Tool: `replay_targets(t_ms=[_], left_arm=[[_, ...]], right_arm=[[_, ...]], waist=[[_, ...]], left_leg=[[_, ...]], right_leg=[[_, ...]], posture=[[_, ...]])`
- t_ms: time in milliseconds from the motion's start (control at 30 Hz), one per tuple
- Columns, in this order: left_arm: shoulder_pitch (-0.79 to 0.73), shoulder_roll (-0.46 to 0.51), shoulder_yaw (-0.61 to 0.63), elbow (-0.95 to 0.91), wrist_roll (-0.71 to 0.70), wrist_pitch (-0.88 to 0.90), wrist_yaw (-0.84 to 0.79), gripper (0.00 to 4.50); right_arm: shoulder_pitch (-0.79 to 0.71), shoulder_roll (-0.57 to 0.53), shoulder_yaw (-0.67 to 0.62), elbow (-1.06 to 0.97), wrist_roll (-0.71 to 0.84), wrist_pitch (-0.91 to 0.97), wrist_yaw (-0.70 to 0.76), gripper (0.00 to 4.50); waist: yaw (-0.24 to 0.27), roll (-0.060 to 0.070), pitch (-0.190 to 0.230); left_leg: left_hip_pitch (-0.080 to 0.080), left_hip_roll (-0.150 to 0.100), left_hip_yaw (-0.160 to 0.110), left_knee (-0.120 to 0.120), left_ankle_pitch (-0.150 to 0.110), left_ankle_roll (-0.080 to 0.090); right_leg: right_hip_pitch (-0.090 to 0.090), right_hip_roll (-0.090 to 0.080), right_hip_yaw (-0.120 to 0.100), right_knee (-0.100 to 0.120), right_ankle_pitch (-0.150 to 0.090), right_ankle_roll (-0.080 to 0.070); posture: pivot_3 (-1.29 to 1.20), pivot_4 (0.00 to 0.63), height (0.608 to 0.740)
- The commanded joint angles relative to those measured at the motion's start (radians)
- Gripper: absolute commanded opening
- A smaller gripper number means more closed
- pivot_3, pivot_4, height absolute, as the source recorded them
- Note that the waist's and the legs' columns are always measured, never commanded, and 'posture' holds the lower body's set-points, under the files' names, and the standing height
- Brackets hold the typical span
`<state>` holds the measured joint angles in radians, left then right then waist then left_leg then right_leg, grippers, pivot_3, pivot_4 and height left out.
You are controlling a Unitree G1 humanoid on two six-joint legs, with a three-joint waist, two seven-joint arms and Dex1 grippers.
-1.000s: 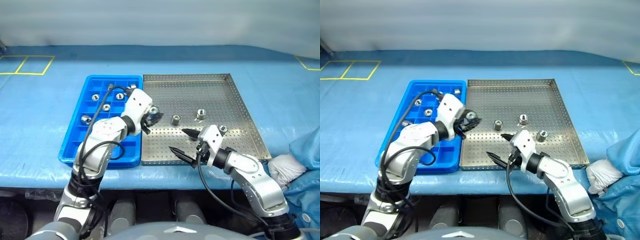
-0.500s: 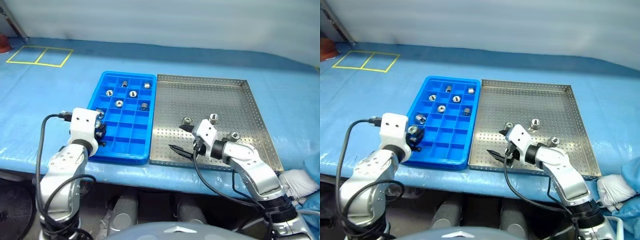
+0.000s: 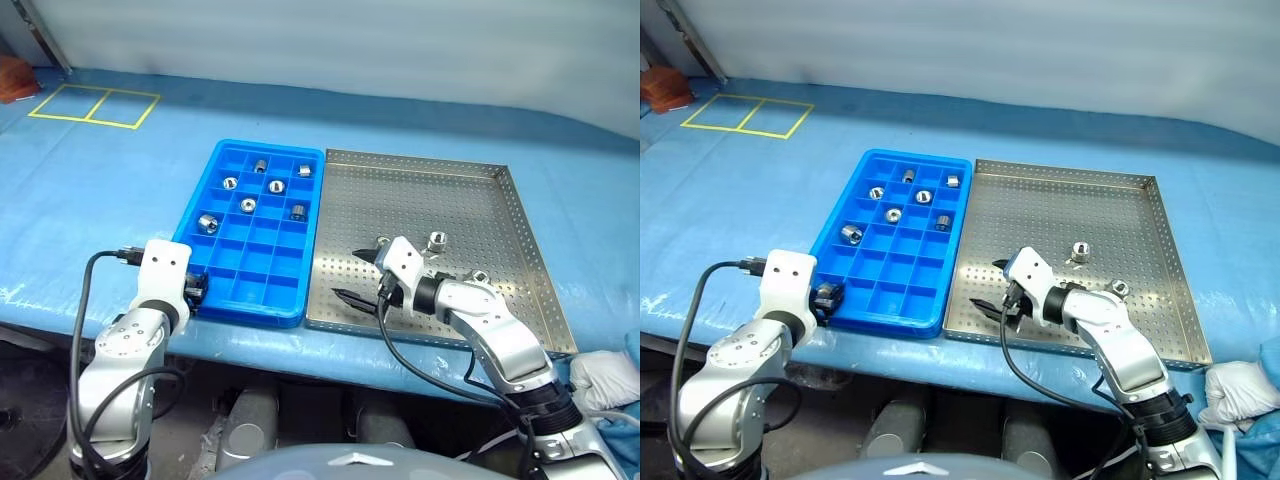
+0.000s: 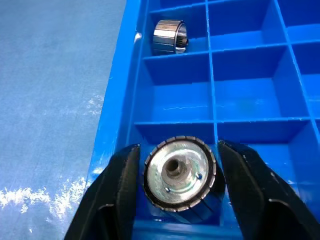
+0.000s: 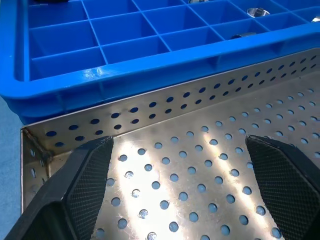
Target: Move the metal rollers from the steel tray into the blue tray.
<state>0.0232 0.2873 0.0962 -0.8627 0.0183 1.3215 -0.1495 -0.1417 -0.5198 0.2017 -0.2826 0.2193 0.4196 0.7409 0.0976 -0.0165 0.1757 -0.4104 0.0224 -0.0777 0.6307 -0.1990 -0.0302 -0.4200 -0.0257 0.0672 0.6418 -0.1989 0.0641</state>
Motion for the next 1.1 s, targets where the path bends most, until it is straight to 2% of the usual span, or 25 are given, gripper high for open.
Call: replay_targets(t_ms=[33,133,267,467,567,833,933,1100], left_arm=[[-0.042,-0.017,0.007,-0.001,-0.001,-0.059,0.021,4.40],[-0.076,-0.060,0.015,0.002,-0.057,-0.174,-0.020,4.47],[-0.171,-0.113,-0.049,0.083,-0.167,-0.397,-0.134,4.47],[-0.378,-0.128,-0.251,0.466,-0.172,-0.649,-0.281,4.47],[-0.490,-0.147,-0.361,0.709,-0.111,-0.774,-0.322,4.47],[-0.645,-0.220,-0.443,1.131,-0.049,-0.938,-0.361,4.47],[-0.667,-0.235,-0.452,1.217,-0.030,-0.970,-0.367,4.47],[-0.690,-0.252,-0.453,1.297,-0.003,-1.011,-0.369,4.47]], right_arm=[[-0.010,-0.001,-0.025,-0.023,-0.001,-0.021,-0.008,4.50],[-0.004,0.005,-0.031,-0.033,-0.001,-0.022,-0.020,4.50],[0.013,0.009,-0.060,-0.056,-0.002,-0.019,-0.052,4.50],[0.076,-0.006,-0.116,-0.115,-0.010,-0.004,-0.109,4.50],[0.134,-0.017,-0.142,-0.165,-0.017,0.010,-0.135,4.50],[0.263,-0.012,-0.181,-0.276,-0.021,0.034,-0.203,4.50],[0.288,-0.006,-0.183,-0.296,-0.022,0.036,-0.222,4.50],[0.315,-0.003,-0.191,-0.310,-0.023,0.035,-0.238,4.50]], waist=[[0.000,0.000,0.000],[0.000,0.000,0.000],[0.004,-0.001,0.000],[-0.010,0.000,0.000],[-0.021,0.000,0.000],[-0.108,0.000,0.000],[-0.136,0.000,0.000],[-0.156,0.000,0.000]], left_leg=[[0.000,0.000,0.000,0.000,0.000,0.000],[0.000,0.000,0.000,0.000,0.000,0.000],[-0.001,0.000,0.000,0.000,0.000,0.000],[-0.001,-0.001,0.001,0.000,0.000,0.000],[-0.001,-0.001,0.001,0.000,0.000,0.000],[-0.002,-0.001,0.001,0.000,0.000,0.001],[-0.002,-0.001,0.001,0.000,0.000,0.001],[-0.001,-0.001,0.001,0.001,0.000,0.001]], right_leg=[[0.000,0.000,0.000,0.000,0.000,0.000],[0.000,0.000,0.000,0.000,0.000,0.000],[0.000,0.000,0.000,-0.001,0.000,0.000],[0.000,0.000,0.000,-0.001,0.000,0.000],[0.000,0.000,0.000,-0.001,0.000,0.000],[0.000,0.000,0.001,-0.004,0.001,0.001],[0.000,0.000,0.002,-0.003,0.001,0.001],[0.000,0.000,0.002,-0.001,0.001,0.002]], posture=[[0.30,0.150,0.740],[0.28,0.150,0.740],[0.25,0.150,0.740],[0.15,0.150,0.740],[0.09,0.150,0.740],[-0.05,0.150,0.740],[-0.07,0.150,0.740],[-0.09,0.150,0.740]])
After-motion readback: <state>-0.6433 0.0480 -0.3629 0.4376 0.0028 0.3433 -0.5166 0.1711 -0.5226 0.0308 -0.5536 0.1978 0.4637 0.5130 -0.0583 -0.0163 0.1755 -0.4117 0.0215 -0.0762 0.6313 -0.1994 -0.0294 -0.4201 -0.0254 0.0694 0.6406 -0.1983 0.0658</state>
